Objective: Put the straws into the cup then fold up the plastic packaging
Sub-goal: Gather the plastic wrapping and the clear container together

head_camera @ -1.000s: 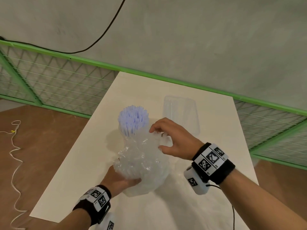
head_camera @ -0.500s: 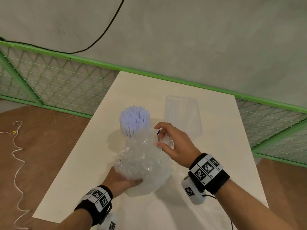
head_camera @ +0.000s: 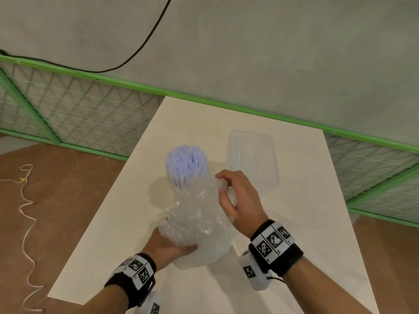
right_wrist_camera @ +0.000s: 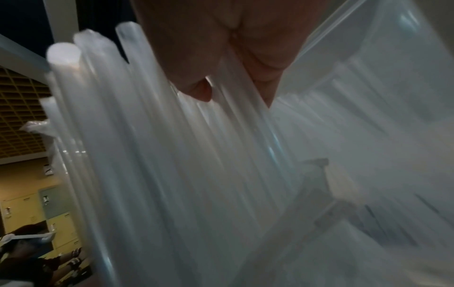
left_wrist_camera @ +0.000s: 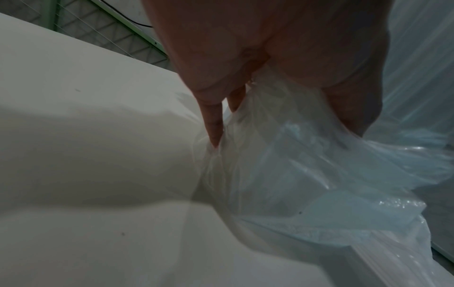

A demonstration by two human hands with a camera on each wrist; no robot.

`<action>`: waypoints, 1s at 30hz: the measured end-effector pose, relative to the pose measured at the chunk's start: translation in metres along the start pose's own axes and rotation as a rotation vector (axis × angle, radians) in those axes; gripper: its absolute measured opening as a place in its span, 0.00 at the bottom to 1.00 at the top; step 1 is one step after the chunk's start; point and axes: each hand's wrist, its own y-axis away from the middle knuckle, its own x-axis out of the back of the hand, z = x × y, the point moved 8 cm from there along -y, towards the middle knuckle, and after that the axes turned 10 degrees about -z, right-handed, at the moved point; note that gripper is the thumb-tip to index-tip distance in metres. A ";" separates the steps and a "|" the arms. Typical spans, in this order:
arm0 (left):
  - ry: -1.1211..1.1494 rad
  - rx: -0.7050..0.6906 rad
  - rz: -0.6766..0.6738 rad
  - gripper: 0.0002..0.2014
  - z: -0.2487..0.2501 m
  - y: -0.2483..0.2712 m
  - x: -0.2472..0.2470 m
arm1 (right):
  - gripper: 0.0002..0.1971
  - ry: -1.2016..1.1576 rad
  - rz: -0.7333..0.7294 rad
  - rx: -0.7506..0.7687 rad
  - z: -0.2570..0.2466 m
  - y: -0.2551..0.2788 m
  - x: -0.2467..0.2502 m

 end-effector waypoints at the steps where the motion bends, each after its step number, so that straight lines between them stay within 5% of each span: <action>1: 0.003 -0.003 -0.001 0.21 0.001 0.000 0.000 | 0.15 0.020 0.003 0.010 -0.001 0.000 0.000; 11: 0.005 0.006 0.024 0.25 -0.001 -0.001 0.004 | 0.11 -0.014 0.036 -0.041 -0.011 -0.009 0.034; 16: 0.014 -0.003 0.007 0.25 -0.004 -0.004 0.003 | 0.12 -0.176 0.224 -0.011 -0.022 -0.012 0.065; 30: 0.019 -0.033 -0.019 0.29 -0.004 -0.007 0.006 | 0.13 -0.301 0.403 0.070 -0.047 -0.031 0.153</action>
